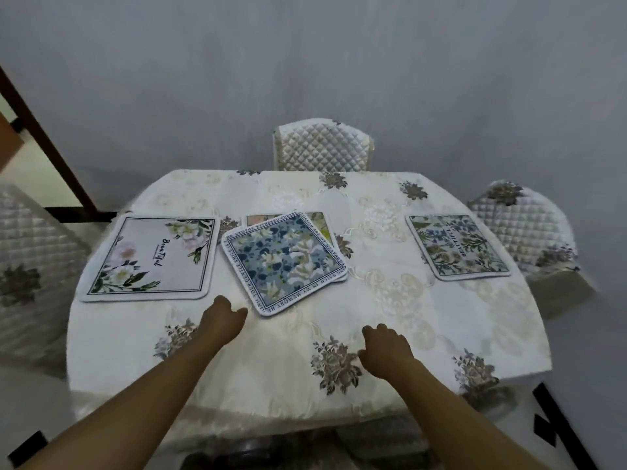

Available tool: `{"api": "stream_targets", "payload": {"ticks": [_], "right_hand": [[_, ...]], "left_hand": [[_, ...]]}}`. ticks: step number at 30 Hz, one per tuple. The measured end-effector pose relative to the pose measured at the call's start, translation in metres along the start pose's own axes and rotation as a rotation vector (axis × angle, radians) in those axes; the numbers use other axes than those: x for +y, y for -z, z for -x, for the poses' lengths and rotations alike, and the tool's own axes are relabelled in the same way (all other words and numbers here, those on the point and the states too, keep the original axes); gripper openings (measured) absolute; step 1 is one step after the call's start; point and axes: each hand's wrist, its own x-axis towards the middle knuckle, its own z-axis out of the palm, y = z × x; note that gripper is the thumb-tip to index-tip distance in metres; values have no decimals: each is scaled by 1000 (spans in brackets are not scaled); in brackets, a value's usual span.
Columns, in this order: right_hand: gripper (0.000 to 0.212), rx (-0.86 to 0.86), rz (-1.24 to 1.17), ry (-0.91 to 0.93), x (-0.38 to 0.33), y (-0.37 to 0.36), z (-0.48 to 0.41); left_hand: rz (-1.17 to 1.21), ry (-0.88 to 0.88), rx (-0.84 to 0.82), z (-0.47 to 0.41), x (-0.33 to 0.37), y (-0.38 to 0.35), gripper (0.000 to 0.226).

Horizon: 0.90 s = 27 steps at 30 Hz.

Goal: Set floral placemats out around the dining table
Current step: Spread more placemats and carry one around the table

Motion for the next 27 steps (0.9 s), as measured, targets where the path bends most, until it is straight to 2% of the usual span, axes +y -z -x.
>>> {"api": "stream_targets", "payload": {"ticks": [5,10,16,18,22,27], "right_hand": [[37,-21,-73,22,15,-28,-21],[30,-13,-120,103,38,-43,-51],[32,58,-282,137,65,-47,-72],[30,98,-403,112,71,-46,-78],[28,112,-743,-51,69,-42,-97],[29,-58,-976,-159,48,-55,-110]], "left_hand": [[267,189,2,-45,24,-44,49],[428,309,110,-67,37,-78,37],[415,271,221,-49,39,-89,14],[453,259,192,-30,31,-94,12],[406,272,82,29,-13,-96,27],[476,398,-101,101,-51,-90,19]]}}
